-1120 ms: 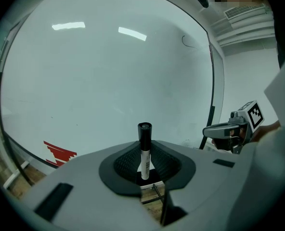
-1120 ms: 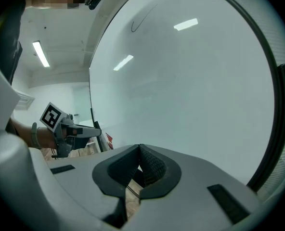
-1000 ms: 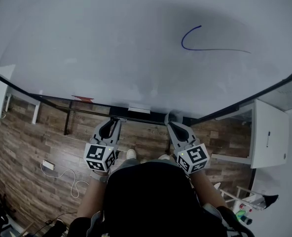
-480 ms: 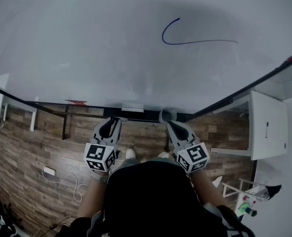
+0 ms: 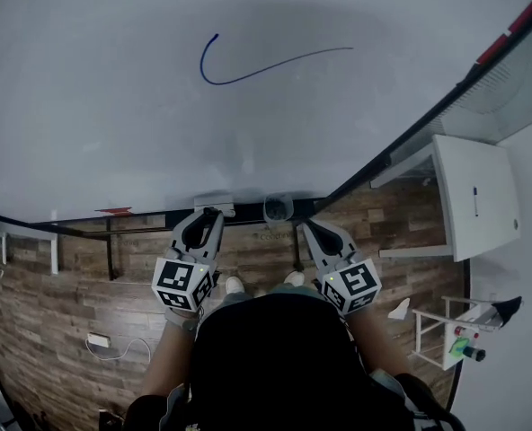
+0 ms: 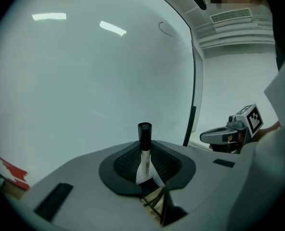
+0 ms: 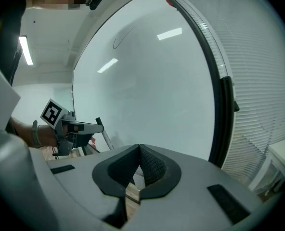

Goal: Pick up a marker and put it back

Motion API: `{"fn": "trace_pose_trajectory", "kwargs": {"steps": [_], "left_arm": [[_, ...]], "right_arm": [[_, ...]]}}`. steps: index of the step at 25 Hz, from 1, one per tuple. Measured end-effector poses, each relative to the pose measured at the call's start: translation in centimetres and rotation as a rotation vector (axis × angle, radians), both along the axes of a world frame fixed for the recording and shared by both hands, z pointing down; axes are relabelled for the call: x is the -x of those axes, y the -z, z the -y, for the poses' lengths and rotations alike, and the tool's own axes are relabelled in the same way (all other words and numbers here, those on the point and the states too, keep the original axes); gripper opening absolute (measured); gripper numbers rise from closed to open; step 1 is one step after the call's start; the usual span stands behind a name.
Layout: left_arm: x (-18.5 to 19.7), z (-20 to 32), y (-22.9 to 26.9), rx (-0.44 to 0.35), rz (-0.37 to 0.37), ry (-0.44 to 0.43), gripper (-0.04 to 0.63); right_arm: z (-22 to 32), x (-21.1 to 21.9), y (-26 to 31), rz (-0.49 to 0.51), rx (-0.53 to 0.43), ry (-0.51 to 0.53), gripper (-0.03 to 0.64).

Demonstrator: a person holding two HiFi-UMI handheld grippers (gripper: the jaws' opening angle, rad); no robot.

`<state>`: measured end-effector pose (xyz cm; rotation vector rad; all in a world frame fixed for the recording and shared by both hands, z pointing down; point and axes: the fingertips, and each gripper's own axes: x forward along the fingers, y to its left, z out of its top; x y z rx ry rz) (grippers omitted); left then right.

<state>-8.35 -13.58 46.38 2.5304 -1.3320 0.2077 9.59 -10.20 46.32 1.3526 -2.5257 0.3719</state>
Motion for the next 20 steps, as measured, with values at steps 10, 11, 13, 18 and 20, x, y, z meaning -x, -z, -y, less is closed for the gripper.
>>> {"fn": "trace_pose_trajectory", "kwargs": {"steps": [10, 11, 13, 18, 20], "left_arm": [[-8.5, 1.5, 0.6, -0.022, -0.013, -0.195, 0.075], [-9.2, 1.5, 0.5, -0.019, -0.012, -0.211, 0.077], [-10.6, 1.5, 0.1, -0.013, -0.009, -0.241, 0.075], [-13.0, 1.5, -1.3, 0.010, 0.015, -0.298, 0.077], [-13.5, 1.5, -2.0, 0.022, 0.024, -0.306, 0.076]], "right_arm": [[-2.2, -7.6, 0.5, -0.007, -0.013, -0.204, 0.029], [-2.5, -8.3, 0.5, -0.008, -0.012, -0.224, 0.029], [-3.2, -9.6, 0.5, -0.009, -0.010, -0.261, 0.029], [-5.0, -12.1, 0.2, -0.011, 0.003, -0.336, 0.029], [-5.8, -12.9, 0.0, -0.011, 0.011, -0.362, 0.029]]}}
